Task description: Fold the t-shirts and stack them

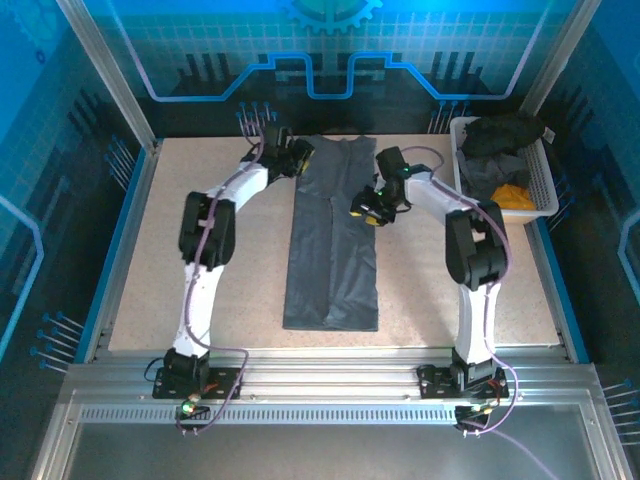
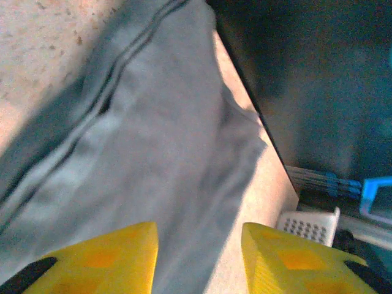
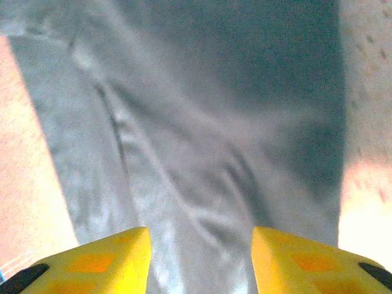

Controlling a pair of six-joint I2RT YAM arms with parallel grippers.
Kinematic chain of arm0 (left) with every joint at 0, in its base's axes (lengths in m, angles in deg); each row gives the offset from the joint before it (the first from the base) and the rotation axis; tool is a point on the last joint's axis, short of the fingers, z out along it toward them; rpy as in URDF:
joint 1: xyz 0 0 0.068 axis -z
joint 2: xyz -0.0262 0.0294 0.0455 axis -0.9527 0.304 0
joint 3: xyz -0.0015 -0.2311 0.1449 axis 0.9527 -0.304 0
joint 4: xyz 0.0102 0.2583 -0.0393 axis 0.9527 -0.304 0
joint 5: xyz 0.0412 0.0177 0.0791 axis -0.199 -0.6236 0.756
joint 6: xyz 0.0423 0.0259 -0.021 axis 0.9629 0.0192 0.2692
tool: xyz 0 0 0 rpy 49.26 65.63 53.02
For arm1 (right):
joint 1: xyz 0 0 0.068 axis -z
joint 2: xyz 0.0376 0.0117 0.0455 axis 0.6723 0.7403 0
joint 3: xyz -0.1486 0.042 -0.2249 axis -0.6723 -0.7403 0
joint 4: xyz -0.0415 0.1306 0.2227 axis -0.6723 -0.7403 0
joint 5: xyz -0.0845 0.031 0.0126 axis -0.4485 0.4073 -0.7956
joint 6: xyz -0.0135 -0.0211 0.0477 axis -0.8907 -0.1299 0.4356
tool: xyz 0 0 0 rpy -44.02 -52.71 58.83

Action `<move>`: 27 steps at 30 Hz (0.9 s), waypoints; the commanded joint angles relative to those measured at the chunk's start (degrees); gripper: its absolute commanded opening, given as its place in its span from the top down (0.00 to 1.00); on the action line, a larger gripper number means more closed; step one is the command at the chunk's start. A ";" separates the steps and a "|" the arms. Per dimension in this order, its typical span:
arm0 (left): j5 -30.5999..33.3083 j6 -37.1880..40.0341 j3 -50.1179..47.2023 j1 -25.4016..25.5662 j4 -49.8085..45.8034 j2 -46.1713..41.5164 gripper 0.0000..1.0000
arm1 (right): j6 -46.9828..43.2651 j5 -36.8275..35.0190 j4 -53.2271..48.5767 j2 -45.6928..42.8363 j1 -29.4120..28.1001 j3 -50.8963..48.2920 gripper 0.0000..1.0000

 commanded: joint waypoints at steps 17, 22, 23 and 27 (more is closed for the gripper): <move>-19.38 12.15 -69.95 12.29 -26.89 -50.49 0.48 | -3.58 0.03 -13.42 -28.94 -21.37 -41.02 0.46; -19.47 8.37 -69.23 16.20 -21.47 -47.62 0.49 | 1.89 0.40 -8.41 -27.62 -21.44 -43.65 0.46; -19.45 8.39 -68.82 17.11 -21.51 -46.44 0.51 | 2.55 0.70 -7.66 -27.07 -21.45 -43.54 0.46; -19.09 8.12 -69.05 18.84 -19.27 -42.74 0.60 | 4.34 0.39 -5.08 -24.77 -21.53 -42.12 0.48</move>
